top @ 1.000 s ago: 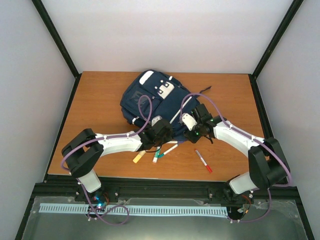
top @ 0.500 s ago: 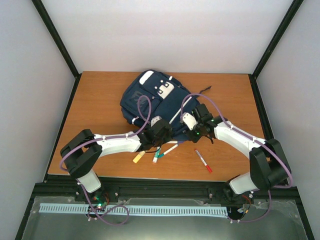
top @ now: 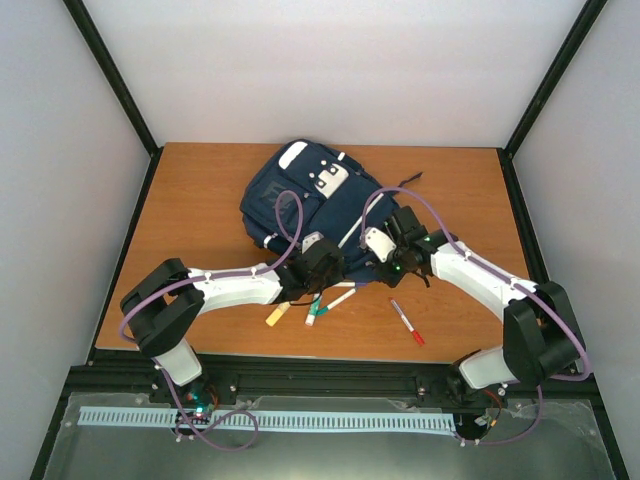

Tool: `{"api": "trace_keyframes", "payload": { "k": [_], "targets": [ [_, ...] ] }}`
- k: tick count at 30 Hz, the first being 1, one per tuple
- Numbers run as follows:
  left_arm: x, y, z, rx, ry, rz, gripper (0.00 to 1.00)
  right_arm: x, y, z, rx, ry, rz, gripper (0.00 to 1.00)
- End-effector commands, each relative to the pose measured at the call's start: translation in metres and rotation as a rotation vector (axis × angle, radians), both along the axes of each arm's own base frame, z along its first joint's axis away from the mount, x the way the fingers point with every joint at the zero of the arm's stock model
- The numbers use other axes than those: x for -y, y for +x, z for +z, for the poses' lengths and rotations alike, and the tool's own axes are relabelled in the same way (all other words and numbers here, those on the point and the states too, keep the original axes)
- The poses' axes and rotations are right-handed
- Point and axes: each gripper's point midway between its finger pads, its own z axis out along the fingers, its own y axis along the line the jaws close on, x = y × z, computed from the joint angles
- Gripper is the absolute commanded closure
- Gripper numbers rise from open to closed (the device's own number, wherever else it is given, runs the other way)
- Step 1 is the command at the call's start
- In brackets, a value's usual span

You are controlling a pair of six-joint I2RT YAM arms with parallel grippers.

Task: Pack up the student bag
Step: Zip the student bag at the center of the board.

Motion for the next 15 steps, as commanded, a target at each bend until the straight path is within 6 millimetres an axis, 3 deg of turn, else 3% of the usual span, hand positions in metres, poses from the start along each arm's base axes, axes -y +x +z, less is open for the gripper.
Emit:
{"api": "trace_keyframes", "payload": {
  "k": [1, 7, 15],
  "targets": [
    [0.005, 0.01, 0.02, 0.071, -0.017, -0.005, 0.99, -0.003, -0.006, 0.015, -0.021, -0.006, 0.049, 0.97],
    [-0.006, 0.01, 0.019, 0.082, 0.022, 0.019, 0.99, 0.015, -0.001, 0.017, -0.052, -0.074, 0.041, 0.97],
    [-0.021, 0.005, 0.01, 0.078, 0.056, 0.042, 0.99, 0.065, 0.036, 0.013, -0.053, -0.161, -0.03, 0.97]
  ]
}}
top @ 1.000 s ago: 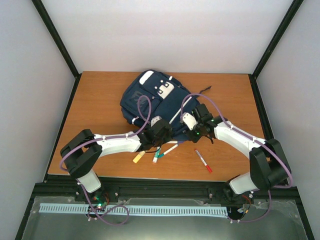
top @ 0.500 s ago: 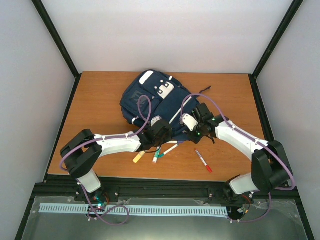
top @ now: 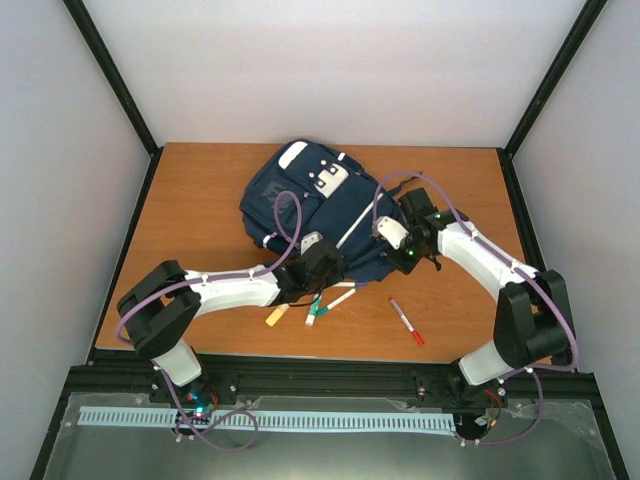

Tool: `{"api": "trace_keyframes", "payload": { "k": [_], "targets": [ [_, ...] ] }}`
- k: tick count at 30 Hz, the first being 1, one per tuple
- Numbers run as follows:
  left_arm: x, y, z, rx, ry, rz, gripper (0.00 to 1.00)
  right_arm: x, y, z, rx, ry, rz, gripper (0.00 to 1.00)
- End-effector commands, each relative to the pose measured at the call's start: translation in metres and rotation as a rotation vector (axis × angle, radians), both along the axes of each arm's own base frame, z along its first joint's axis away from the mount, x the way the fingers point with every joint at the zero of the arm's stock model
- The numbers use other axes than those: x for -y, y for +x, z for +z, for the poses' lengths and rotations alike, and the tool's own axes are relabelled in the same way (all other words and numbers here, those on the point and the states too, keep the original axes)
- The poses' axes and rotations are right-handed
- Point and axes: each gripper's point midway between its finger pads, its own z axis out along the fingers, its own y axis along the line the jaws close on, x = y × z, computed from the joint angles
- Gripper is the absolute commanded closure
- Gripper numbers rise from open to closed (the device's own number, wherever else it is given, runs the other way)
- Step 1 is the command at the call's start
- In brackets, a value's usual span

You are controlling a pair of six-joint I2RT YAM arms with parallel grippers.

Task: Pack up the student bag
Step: Zip the student bag at the center of the board.

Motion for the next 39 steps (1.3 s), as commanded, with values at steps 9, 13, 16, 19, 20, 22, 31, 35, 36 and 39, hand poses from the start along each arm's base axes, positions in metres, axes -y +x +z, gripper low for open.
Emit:
{"api": "trace_keyframes", "payload": {
  "k": [9, 13, 16, 19, 20, 22, 31, 35, 36, 39],
  "targets": [
    [-0.025, 0.0, 0.004, 0.061, 0.07, 0.031, 0.99, 0.083, 0.072, -0.008, 0.07, -0.124, -0.141, 0.97],
    [-0.024, 0.001, 0.012, 0.103, 0.085, -0.01, 0.99, 0.107, 0.093, -0.016, 0.087, -0.127, -0.191, 0.97],
    [-0.026, 0.005, 0.024, 0.162, 0.1, -0.03, 0.99, 0.123, 0.105, -0.019, 0.102, -0.131, -0.223, 0.97],
    [-0.03, 0.012, 0.036, 0.232, 0.141, -0.035, 0.99, 0.128, 0.107, -0.02, 0.109, -0.12, -0.222, 0.97],
    [-0.03, 0.015, 0.039, 0.251, 0.156, -0.037, 0.99, 0.125, 0.102, -0.02, 0.106, -0.106, -0.202, 0.97],
    [-0.026, 0.022, 0.047, 0.284, 0.181, -0.05, 0.99, 0.112, 0.088, -0.017, 0.092, -0.046, -0.152, 0.97],
    [-0.038, 0.054, 0.045, 0.267, 0.208, 0.012, 0.99, 0.052, -0.012, -0.017, 0.047, 0.026, 0.102, 0.97],
    [-0.03, 0.076, 0.04, 0.268, 0.18, -0.015, 0.99, 0.019, -0.034, -0.018, 0.041, 0.04, 0.183, 0.97],
    [-0.029, 0.083, 0.04, 0.276, 0.194, -0.025, 0.98, 0.012, -0.037, -0.019, 0.036, 0.044, 0.196, 0.97],
    [-0.034, 0.101, 0.041, 0.278, 0.218, -0.007, 0.98, -0.013, -0.043, -0.019, 0.013, 0.072, 0.226, 0.97]
  ]
}}
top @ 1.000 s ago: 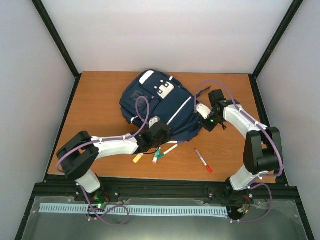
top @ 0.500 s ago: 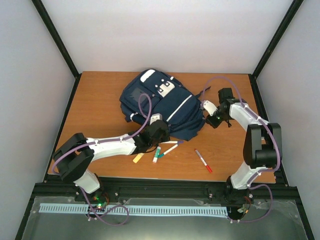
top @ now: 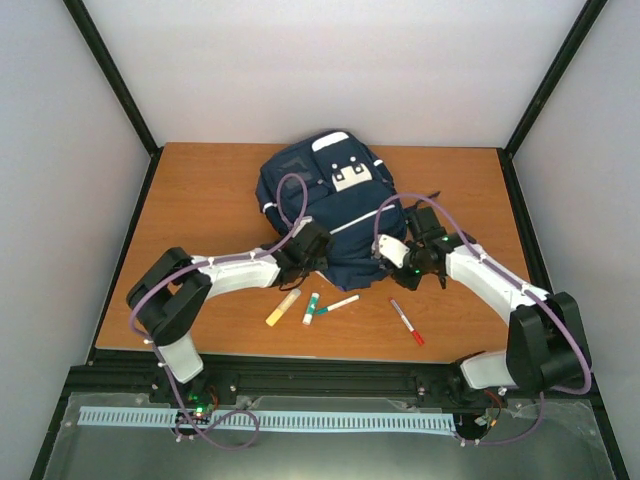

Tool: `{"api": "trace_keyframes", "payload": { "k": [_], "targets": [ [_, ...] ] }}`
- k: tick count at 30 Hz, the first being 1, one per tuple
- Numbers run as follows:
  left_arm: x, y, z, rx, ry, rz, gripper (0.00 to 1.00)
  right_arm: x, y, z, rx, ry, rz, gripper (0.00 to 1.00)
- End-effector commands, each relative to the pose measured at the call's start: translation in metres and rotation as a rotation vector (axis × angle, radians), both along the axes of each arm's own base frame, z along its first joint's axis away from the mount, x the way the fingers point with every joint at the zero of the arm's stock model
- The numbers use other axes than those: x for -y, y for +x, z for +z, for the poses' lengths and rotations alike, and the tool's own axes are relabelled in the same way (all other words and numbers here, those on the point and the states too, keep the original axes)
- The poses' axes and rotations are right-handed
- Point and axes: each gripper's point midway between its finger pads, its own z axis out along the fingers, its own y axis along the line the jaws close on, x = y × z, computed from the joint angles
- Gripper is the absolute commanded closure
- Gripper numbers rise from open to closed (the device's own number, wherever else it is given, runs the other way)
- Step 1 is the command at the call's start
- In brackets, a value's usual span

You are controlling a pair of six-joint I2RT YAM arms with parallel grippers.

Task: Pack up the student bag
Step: Zip the student bag at the center of the board.

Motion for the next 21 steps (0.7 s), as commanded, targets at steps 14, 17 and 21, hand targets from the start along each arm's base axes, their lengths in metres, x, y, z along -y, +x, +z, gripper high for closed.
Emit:
{"api": "trace_keyframes", "payload": {
  "k": [14, 17, 21],
  "targets": [
    [-0.004, 0.006, 0.087, -0.042, -0.362, 0.096, 0.23, -0.083, 0.016, 0.049, -0.051, 0.206, 0.007, 0.97],
    [0.012, -0.011, 0.08, -0.111, -0.465, 0.089, 0.23, -0.089, 0.02, 0.058, -0.045, 0.224, 0.006, 0.97],
    [0.04, -0.024, 0.081, -0.149, -0.523, 0.065, 0.24, -0.091, 0.019, 0.057, -0.051, 0.223, 0.011, 0.97]
  ]
}}
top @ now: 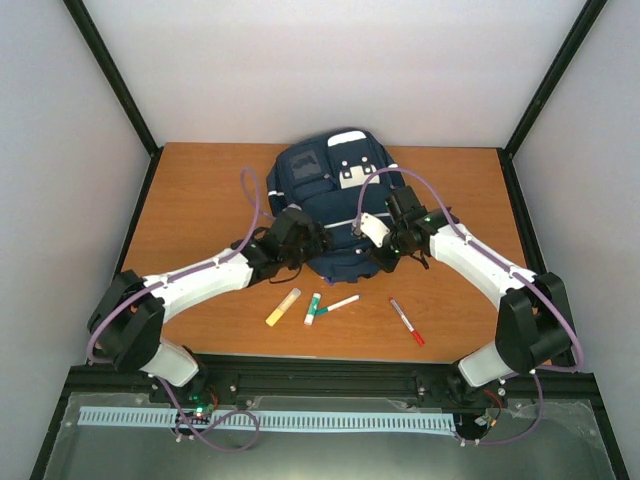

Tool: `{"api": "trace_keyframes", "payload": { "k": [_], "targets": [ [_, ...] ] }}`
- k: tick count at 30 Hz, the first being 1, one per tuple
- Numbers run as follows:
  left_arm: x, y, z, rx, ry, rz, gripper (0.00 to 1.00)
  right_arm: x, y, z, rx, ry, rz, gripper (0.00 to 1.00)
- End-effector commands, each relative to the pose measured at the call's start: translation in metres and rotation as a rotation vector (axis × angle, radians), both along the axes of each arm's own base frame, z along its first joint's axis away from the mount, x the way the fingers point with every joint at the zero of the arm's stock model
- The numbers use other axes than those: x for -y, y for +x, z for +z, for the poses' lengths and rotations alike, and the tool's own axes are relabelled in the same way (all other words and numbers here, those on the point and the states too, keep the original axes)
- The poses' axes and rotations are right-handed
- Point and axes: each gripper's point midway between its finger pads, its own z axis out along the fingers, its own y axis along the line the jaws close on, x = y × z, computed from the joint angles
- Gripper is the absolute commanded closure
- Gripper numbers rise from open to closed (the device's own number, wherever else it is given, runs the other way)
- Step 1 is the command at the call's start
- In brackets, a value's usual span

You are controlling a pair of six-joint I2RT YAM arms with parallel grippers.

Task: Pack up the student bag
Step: Zip the student bag at the center of the board.

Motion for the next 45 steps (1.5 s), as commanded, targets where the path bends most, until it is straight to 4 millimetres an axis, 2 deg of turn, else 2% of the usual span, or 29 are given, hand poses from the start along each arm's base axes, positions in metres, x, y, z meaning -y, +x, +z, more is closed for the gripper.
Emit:
{"api": "trace_keyframes", "payload": {
  "k": [1, 3, 6, 10, 19, 25, 29, 32, 37, 45],
  "targets": [
    [0.041, -0.02, 0.0, -0.082, -0.138, -0.041, 0.25, -0.018, 0.0, 0.017, 0.009, 0.069, 0.027, 0.97],
    [0.053, -0.023, -0.005, -0.101, -0.147, -0.054, 0.26, -0.017, -0.003, 0.017, 0.009, 0.071, 0.03, 0.97],
    [0.064, -0.024, -0.023, -0.145, -0.15, -0.055, 0.27, -0.015, -0.007, 0.015, 0.0, 0.07, 0.029, 0.97],
    [0.068, -0.022, -0.039, -0.185, -0.176, -0.025, 0.28, -0.011, -0.016, 0.007, -0.032, 0.063, 0.032, 0.97],
    [0.071, -0.006, -0.039, -0.142, -0.18, 0.028, 0.29, 0.001, -0.038, -0.024, -0.106, 0.0, 0.061, 0.97],
    [0.082, -0.003, -0.057, -0.172, -0.168, 0.017, 0.48, 0.003, -0.04, -0.034, -0.131, -0.014, 0.06, 0.97],
    [0.079, -0.004, -0.048, -0.112, -0.125, 0.032, 0.62, 0.007, -0.037, -0.041, -0.15, -0.029, 0.048, 0.97],
    [0.069, -0.004, -0.038, -0.075, -0.103, 0.052, 0.72, 0.018, -0.031, -0.046, -0.157, -0.053, 0.021, 0.97],
    [0.053, -0.007, -0.035, -0.051, -0.06, 0.079, 0.86, 0.058, -0.002, -0.056, -0.094, -0.153, -0.084, 0.97],
    [0.044, -0.014, -0.045, -0.066, -0.027, 0.078, 0.93, 0.112, 0.04, -0.057, -0.092, -0.177, -0.206, 0.97]
  ]
}}
